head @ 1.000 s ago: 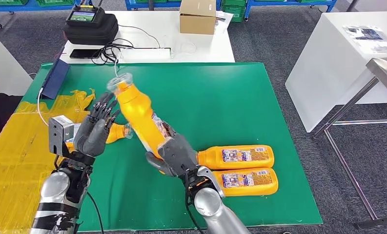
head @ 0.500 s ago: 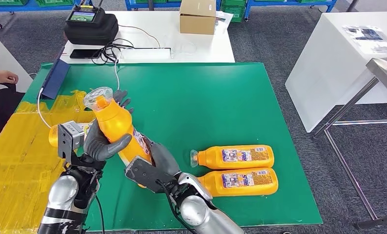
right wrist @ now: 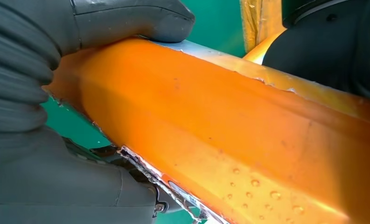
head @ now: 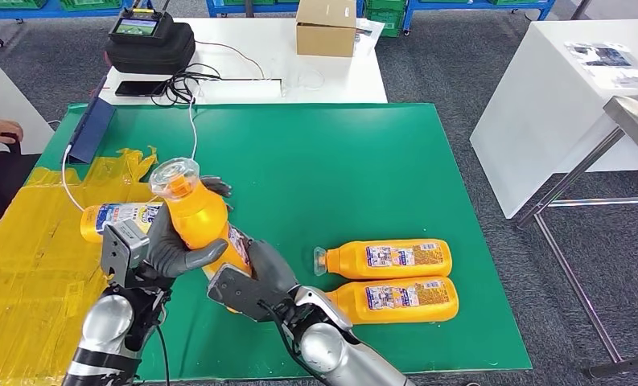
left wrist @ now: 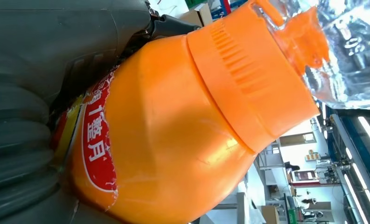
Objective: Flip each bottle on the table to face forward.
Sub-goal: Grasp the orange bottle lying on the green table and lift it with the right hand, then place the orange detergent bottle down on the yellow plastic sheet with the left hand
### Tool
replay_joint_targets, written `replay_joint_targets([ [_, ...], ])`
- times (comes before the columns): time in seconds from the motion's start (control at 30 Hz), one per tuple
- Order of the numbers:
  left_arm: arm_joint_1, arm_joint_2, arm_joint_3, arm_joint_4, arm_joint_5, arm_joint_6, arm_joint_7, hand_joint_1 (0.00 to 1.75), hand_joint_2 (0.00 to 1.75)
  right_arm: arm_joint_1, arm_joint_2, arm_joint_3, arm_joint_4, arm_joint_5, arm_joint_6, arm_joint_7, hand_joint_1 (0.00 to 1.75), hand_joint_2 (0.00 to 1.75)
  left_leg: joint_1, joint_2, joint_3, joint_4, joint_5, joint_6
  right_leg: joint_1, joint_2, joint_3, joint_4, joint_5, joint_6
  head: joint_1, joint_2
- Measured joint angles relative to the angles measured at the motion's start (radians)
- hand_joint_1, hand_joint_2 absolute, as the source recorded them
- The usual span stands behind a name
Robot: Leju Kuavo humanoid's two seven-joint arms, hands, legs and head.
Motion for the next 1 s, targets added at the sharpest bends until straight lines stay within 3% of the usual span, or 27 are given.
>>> replay_joint_targets([
  [0.37, 0.018, 0.002, -0.015, -0.013, -0.025, 0.01, -0.015, 1.75, 1.75, 0.027, -0.014, 0.0, -0.023, 0.011, -0.007, -0.001, 1.75, 1.75, 0.0, 0.0, 0.0, 0.0, 0.0, 0.0, 0.0, 0.0, 0.0, 0.0, 0.0, 0.0, 0.0, 0.0],
  [0.4, 0.019, 0.002, -0.015, -0.014, -0.03, 0.013, -0.018, 1.75, 1.75, 0.027, -0.015, 0.0, -0.024, 0.013, -0.008, -0.001, 1.68, 1.75, 0.0, 0.0, 0.0, 0.0, 0.0, 0.0, 0.0, 0.0, 0.0, 0.0, 0.0, 0.0, 0.0, 0.0],
  [0.53, 0.024, 0.004, -0.025, -0.026, -0.178, 0.108, -0.063, 1.75, 1.75, 0.041, -0.02, -0.003, -0.045, 0.046, -0.025, -0.001, 0.01, 1.75, 0.0, 0.0, 0.0, 0.0, 0.0, 0.0, 0.0, 0.0, 0.0, 0.0, 0.0, 0.0, 0.0, 0.0],
  [0.63, 0.028, 0.011, -0.041, -0.037, -0.407, 0.255, -0.09, 1.75, 1.75, 0.072, -0.034, -0.017, -0.103, 0.096, -0.04, 0.006, 0.0, 1.75, 0.0, 0.0, 0.0, 0.0, 0.0, 0.0, 0.0, 0.0, 0.0, 0.0, 0.0, 0.0, 0.0, 0.0],
  [0.77, 0.027, 0.05, -0.027, -0.016, -0.73, 0.496, -0.068, 1.75, 1.75, 0.156, -0.079, -0.047, -0.234, 0.146, -0.038, 0.016, 0.0, 1.75, 0.0, 0.0, 0.0, 0.0, 0.0, 0.0, 0.0, -0.001, -0.002, 0.0, 0.0, 0.0, 0.0, 0.0],
  [0.87, 0.027, 0.085, -0.005, 0.034, -1.095, 0.707, 0.034, 1.75, 1.75, 0.23, -0.134, -0.081, -0.343, 0.169, -0.031, 0.012, 0.0, 1.75, 0.0, -0.001, -0.001, 0.0, -0.001, 0.0, 0.0, -0.001, -0.004, 0.0, -0.001, 0.0, 0.0, 0.0],
  [1.0, 0.035, 0.134, 0.023, 0.117, -1.361, 0.829, 0.149, 1.75, 1.75, 0.343, -0.237, -0.115, -0.48, 0.186, -0.053, 0.0, 0.0, 1.75, -0.001, -0.001, -0.002, 0.0, -0.001, 0.0, -0.001, -0.001, -0.002, 0.0, -0.001, 0.0, 0.0, 0.0],
])
